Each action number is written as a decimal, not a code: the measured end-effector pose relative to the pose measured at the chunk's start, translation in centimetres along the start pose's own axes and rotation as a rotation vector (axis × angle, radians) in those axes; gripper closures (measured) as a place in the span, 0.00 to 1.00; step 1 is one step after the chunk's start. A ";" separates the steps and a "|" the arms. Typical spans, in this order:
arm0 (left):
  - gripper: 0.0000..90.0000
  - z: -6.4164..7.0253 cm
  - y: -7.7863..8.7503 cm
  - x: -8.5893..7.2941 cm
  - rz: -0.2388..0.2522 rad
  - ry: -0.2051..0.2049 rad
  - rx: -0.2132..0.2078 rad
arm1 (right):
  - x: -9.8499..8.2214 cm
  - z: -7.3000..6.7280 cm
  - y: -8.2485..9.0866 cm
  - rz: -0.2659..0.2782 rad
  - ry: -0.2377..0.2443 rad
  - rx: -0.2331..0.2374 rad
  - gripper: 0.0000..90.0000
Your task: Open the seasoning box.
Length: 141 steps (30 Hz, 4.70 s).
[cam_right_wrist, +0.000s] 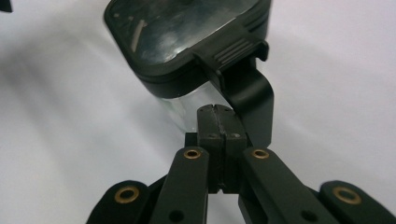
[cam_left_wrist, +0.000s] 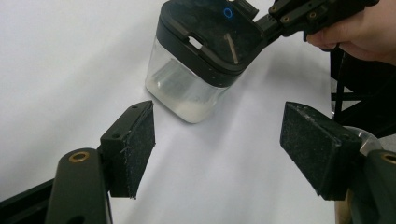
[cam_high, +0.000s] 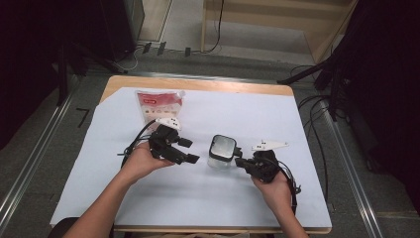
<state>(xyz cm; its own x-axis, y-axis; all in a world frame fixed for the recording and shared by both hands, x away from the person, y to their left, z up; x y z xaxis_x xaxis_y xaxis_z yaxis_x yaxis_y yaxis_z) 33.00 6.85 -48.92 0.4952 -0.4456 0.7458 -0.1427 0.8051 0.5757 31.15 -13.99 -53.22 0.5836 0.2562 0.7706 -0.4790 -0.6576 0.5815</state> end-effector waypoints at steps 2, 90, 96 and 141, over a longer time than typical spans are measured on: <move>0.31 0.0 0.0 0.0 -0.005 -0.002 0.003 | 0.0 0.2 0.1 0.000 -0.003 -0.005 1.00; 0.17 0.8 -7.7 4.6 -0.059 -0.316 0.038 | 2.1 4.6 -0.1 -0.041 -0.038 -0.065 1.00; 0.19 1.1 -7.6 4.9 -0.065 -0.319 0.036 | 2.1 4.5 0.0 -0.040 -0.034 -0.061 1.00; 0.88 5.2 -8.4 8.9 -0.103 -0.303 -0.177 | 1.9 4.2 0.5 -0.036 -0.044 -0.036 1.00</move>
<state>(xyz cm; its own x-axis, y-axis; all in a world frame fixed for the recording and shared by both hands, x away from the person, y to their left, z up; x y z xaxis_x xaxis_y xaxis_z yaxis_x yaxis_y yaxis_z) 34.10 -5.96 -45.42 0.2189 -0.6023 0.7677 0.0583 0.7935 0.6058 34.77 -16.79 -52.63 0.6284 0.2476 0.7374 -0.4802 -0.6224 0.6181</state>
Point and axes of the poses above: each handheld gripper's, and its own axes: y roughly backward along the jaws, x roughly out of its top, z roughly to its right, the point moved 8 cm from there along -y, roughly forward along the jaws, and after that the axes turned 5 degrees about z, right-handed, at the moved point
